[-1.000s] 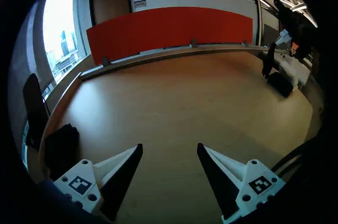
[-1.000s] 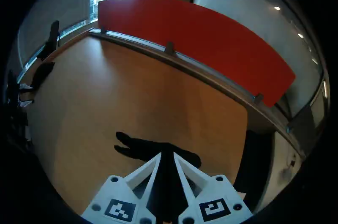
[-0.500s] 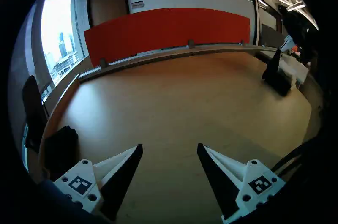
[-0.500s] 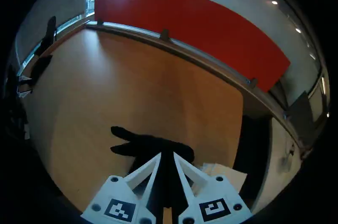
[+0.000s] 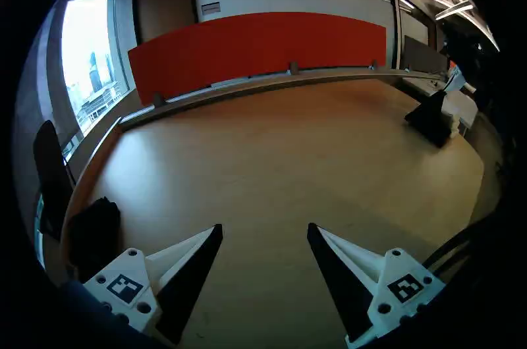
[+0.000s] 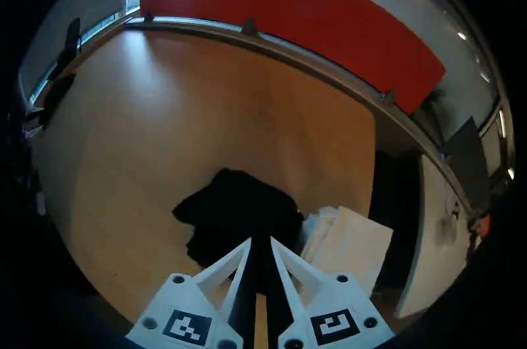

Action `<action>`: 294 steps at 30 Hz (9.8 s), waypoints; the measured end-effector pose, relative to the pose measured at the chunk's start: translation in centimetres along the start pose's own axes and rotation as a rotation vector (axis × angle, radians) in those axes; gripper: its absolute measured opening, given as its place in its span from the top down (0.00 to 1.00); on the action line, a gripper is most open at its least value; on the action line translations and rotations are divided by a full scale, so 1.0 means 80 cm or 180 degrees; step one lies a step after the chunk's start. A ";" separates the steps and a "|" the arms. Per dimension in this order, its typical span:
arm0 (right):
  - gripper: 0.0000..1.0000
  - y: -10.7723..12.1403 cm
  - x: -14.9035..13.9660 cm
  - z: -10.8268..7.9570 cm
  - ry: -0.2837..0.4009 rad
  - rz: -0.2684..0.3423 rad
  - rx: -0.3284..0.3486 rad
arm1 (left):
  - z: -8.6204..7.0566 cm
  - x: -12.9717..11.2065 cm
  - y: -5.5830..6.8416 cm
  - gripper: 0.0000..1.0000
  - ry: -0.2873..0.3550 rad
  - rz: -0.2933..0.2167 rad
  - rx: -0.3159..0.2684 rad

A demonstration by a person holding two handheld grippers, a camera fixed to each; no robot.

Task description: Fold towel

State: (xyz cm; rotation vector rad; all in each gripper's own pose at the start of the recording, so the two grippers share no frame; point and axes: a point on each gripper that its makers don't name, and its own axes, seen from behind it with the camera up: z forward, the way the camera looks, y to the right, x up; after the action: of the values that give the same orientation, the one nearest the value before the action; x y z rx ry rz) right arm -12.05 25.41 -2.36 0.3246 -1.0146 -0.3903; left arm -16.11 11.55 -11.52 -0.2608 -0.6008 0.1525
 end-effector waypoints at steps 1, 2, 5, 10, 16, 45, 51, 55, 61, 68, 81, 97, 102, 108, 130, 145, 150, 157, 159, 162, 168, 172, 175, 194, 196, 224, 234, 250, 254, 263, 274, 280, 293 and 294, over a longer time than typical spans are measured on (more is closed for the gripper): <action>0.95 -0.001 -0.006 0.000 -0.0021 0.0000 0.0002 | 0.000 0.000 0.000 0.04 -0.0001 0.0000 0.0000; 0.95 -0.003 -0.011 0.000 -0.0040 0.0000 0.0003 | 0.000 -0.001 -0.001 0.04 -0.0002 -0.0001 0.0001; 0.95 -0.006 -0.019 -0.001 -0.0056 0.0007 0.0006 | 0.000 -0.002 -0.002 0.04 -0.0007 -0.0001 0.0000; 0.95 -0.005 -0.029 -0.002 -0.0091 0.0058 -0.0017 | 0.000 0.000 0.000 0.04 0.0003 0.0013 -0.0010; 0.95 -0.003 -0.057 0.004 -0.0236 0.0116 -0.0043 | -0.001 0.002 0.000 0.04 0.0010 0.0017 -0.0016; 0.95 -0.003 -0.157 0.059 -0.0838 0.0457 -0.0115 | -0.005 -0.010 -0.010 0.04 -0.0116 0.0087 0.0057; 0.95 -0.002 -0.164 0.070 -0.0873 0.0518 -0.0135 | -0.005 -0.010 -0.011 0.05 -0.0137 0.0106 0.0073; 0.95 -0.003 -0.170 0.078 -0.0897 0.0547 -0.0146 | -0.004 -0.010 -0.010 0.04 -0.0151 0.0115 0.0077; 0.95 -0.003 -0.177 0.088 -0.0908 0.0592 -0.0182 | -0.002 -0.010 -0.008 0.04 -0.0169 0.0137 0.0075; 0.93 -0.004 -0.176 0.087 -0.0836 0.0613 -0.0198 | 0.000 -0.008 -0.005 0.04 -0.0173 0.0145 0.0065; 0.78 -0.008 -0.168 0.067 -0.0649 0.0592 -0.0241 | 0.003 -0.002 0.001 0.04 -0.0149 0.0153 0.0034; 0.41 0.002 -0.157 0.046 -0.0481 0.0629 -0.0397 | 0.002 0.001 0.001 0.04 -0.0107 0.0150 0.0003; 0.41 0.001 -0.153 0.041 -0.0450 0.0627 -0.0423 | 0.002 0.003 0.000 0.04 -0.0088 0.0148 0.0001; 0.41 0.001 -0.148 0.032 -0.0395 0.0644 -0.0449 | 0.003 0.005 -0.001 0.04 -0.0071 0.0133 -0.0008; 0.39 0.009 -0.131 0.007 -0.0246 0.0714 -0.0657 | 0.003 0.007 -0.001 0.05 -0.0013 0.0128 -0.0055; 0.10 0.003 -0.098 0.012 -0.0051 0.0745 -0.0614 | -0.002 0.003 -0.009 0.04 -0.0013 0.0108 -0.0030; 0.10 -0.002 -0.083 0.018 0.0021 0.0773 -0.0556 | -0.003 0.000 -0.011 0.04 -0.0023 0.0100 -0.0013; 0.10 -0.004 -0.059 0.027 0.0125 0.0820 -0.0483 | -0.005 0.000 -0.015 0.04 -0.0030 0.0088 0.0024; 0.10 -0.004 -0.054 0.029 0.0142 0.0817 -0.0472 | -0.006 0.000 -0.016 0.04 -0.0029 0.0080 0.0036; 0.10 -0.003 -0.046 0.032 0.0160 0.0805 -0.0456 | -0.007 0.000 -0.018 0.04 -0.0030 0.0064 0.0055; 0.10 -0.003 -0.028 0.039 0.0211 0.0794 -0.0412 | -0.010 -0.003 -0.020 0.05 -0.0044 0.0054 0.0086; 0.10 -0.003 -0.020 0.044 0.0231 0.0793 -0.0387 | -0.011 -0.004 -0.021 0.04 -0.0049 0.0050 0.0103; 0.10 -0.002 -0.015 0.048 0.0240 0.0788 -0.0371 | -0.012 -0.005 -0.023 0.04 -0.0053 0.0043 0.0123; 0.10 0.002 0.016 0.087 0.0273 0.0791 -0.0257 | -0.021 -0.013 -0.038 0.04 -0.0120 -0.0003 0.0267; 0.10 0.001 0.013 0.092 0.0258 0.0787 -0.0240 | -0.021 -0.014 -0.039 0.04 -0.0130 -0.0007 0.0282; 0.10 0.003 -0.017 0.155 0.0048 0.0778 -0.0129 | -0.035 -0.030 -0.036 0.04 -0.0259 0.0002 0.0417; 0.10 0.003 -0.003 0.137 0.0166 0.0748 -0.0141 | -0.034 -0.029 -0.036 0.04 -0.0237 -0.0018 0.0412; 0.10 0.001 0.015 0.102 0.0328 0.0735 -0.0192 | -0.032 -0.024 -0.037 0.04 -0.0164 -0.0072 0.0387; 0.10 -0.004 0.017 0.090 0.0390 0.0744 -0.0217 | -0.031 -0.021 -0.039 0.04 -0.0126 -0.0095 0.0383; 0.11 -0.013 0.012 0.057 0.0502 0.0773 -0.0322 | -0.034 -0.017 -0.044 0.04 -0.0058 -0.0146 0.0371; 0.11 -0.024 0.000 0.017 0.0686 0.0960 -0.0516 | -0.038 -0.015 -0.047 0.04 -0.0014 -0.0177 0.0347; 0.10 -0.028 -0.005 -0.005 0.0810 0.1093 -0.0650 | -0.040 -0.013 -0.046 0.04 0.0013 -0.0182 0.0322; 0.10 -0.043 -0.001 -0.037 0.1208 0.1387 -0.0811 | -0.042 -0.008 -0.041 0.04 0.0054 -0.0173 0.0276; 0.10 -0.044 0.001 -0.040 0.1242 0.1400 -0.0816 | -0.042 -0.008 -0.042 0.04 0.0056 -0.0177 0.0276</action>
State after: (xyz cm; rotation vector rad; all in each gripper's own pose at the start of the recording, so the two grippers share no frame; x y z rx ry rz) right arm -9.81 22.53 -5.39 -0.0585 -0.6183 -0.0493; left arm -14.45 7.57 -13.58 -0.1613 -0.5820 0.1223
